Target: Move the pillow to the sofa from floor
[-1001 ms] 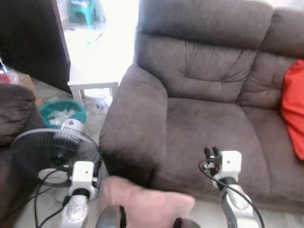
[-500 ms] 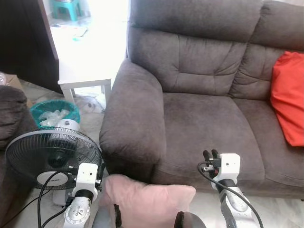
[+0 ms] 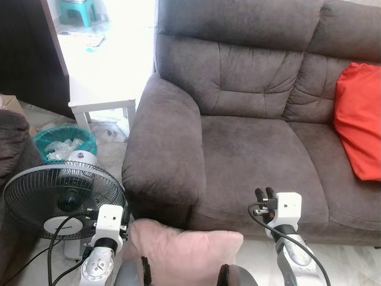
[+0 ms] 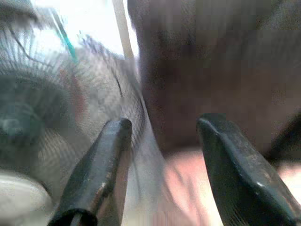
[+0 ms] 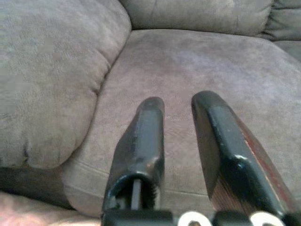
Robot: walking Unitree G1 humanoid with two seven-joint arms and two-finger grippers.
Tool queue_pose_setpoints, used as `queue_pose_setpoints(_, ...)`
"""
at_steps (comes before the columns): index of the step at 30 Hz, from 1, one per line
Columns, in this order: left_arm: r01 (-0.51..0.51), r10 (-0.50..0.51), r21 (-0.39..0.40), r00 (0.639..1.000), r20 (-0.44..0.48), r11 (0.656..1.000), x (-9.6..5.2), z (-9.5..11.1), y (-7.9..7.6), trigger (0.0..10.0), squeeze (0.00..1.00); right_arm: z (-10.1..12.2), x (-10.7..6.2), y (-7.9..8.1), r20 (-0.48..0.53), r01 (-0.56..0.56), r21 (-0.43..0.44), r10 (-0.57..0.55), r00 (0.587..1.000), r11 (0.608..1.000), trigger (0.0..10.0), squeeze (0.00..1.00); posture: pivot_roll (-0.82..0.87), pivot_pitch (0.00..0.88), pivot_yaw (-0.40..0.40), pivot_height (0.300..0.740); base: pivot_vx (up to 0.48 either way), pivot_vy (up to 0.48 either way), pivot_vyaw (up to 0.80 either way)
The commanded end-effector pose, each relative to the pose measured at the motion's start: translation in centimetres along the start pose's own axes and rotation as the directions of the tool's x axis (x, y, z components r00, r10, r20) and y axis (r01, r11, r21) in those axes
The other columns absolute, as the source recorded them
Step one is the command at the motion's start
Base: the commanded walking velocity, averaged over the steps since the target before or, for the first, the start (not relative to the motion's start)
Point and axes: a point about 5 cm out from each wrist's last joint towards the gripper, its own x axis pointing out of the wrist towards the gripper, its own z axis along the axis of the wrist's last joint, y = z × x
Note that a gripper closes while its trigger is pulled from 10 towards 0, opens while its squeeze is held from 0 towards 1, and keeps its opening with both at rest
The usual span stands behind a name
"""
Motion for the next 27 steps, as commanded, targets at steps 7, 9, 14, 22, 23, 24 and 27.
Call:
queue_pose_setpoints(7,-0.032,0.032,-0.019,0.999,0.004,0.999,0.0,-0.1,0.3,10.0,0.00,0.1,0.1,-0.6,-0.002,0.014,-0.001,-0.014,1.000,1.000,10.0,0.00,0.16,0.036,-0.135,0.610,0.000,0.000,0.00)
queue_pose_setpoints(9,-0.032,0.032,-0.019,0.999,0.008,0.999,0.0,-0.1,0.4,10.0,0.00,0.1,0.1,-0.5,-0.002,0.011,0.000,-0.011,1.000,1.000,10.0,0.00,0.16,0.036,-0.134,0.610,0.000,0.000,0.00)
queue_pose_setpoints(14,-0.020,0.020,-0.032,1.000,-0.022,0.999,0.3,-0.7,0.5,10.0,0.00,0.1,0.2,-0.3,0.001,0.012,0.006,-0.012,1.000,1.000,10.0,0.00,0.15,0.037,-0.126,0.610,0.000,0.000,0.00)
queue_pose_setpoints(22,-0.014,0.015,-0.008,0.996,0.093,1.000,0.6,1.3,0.4,10.0,0.00,0.1,0.2,-0.3,0.007,0.021,0.021,-0.021,1.000,1.000,10.0,0.00,0.15,0.040,-0.122,0.606,0.000,0.000,0.00)
queue_pose_setpoints(23,-0.013,0.013,-0.007,0.995,0.097,1.000,0.6,1.3,0.4,10.0,0.00,0.2,0.2,-0.3,0.008,0.020,0.022,-0.020,1.000,1.000,10.0,0.00,0.16,0.039,-0.123,0.601,0.000,0.000,0.00)
queue_pose_setpoints(24,-0.013,0.013,-0.007,0.995,0.097,1.000,0.6,1.3,0.4,10.0,0.00,0.2,0.2,-0.3,0.008,0.020,0.022,-0.020,1.000,1.000,10.0,0.00,0.16,0.039,-0.123,0.601,0.000,0.000,0.00)
queue_pose_setpoints(27,-0.006,0.007,-0.003,0.995,0.099,1.000,0.6,1.3,0.3,10.0,0.00,0.2,0.2,-0.2,0.008,0.017,0.022,-0.017,1.000,1.000,10.0,0.00,0.16,0.038,-0.123,0.591,0.000,0.000,0.00)
